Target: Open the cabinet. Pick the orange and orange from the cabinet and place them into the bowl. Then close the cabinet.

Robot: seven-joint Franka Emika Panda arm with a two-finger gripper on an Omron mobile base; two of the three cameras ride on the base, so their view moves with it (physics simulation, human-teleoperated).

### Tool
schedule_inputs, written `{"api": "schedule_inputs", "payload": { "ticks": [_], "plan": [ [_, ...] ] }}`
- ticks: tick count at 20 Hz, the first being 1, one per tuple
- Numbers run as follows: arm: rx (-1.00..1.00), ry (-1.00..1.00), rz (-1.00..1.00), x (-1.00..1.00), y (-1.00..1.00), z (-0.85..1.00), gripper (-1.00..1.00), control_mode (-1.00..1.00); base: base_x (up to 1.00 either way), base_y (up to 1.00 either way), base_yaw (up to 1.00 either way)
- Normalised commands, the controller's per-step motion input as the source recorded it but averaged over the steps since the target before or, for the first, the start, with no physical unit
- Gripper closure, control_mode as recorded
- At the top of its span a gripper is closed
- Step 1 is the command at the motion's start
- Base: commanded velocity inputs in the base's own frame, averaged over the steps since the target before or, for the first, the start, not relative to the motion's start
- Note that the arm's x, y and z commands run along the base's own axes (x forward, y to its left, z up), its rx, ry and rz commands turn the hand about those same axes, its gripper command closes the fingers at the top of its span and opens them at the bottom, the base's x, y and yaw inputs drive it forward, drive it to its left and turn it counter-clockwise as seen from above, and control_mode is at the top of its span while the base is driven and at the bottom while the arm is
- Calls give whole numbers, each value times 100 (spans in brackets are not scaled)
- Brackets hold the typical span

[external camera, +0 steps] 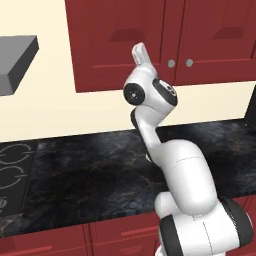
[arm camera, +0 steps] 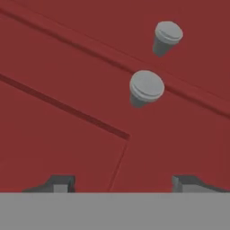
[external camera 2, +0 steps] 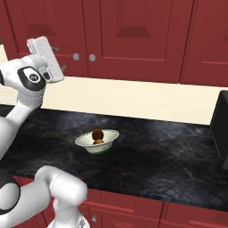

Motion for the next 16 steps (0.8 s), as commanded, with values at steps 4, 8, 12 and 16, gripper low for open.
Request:
{"api": "schedule_inputs", "payload": {
  "ticks": [4, 8, 12, 16],
  "plan": [
    [7, 0, 16, 80, -32, -16, -100, -100, 0, 0, 0],
    [4, 0, 16, 37, -17, -13, -100, -100, 0, 0, 0],
    [1, 0, 15, 2, -7, -6, -100, -100, 0, 0, 0],
    [0, 0, 13, -41, -1, 0, -100, -100, 0, 0, 0]
  ]
}}
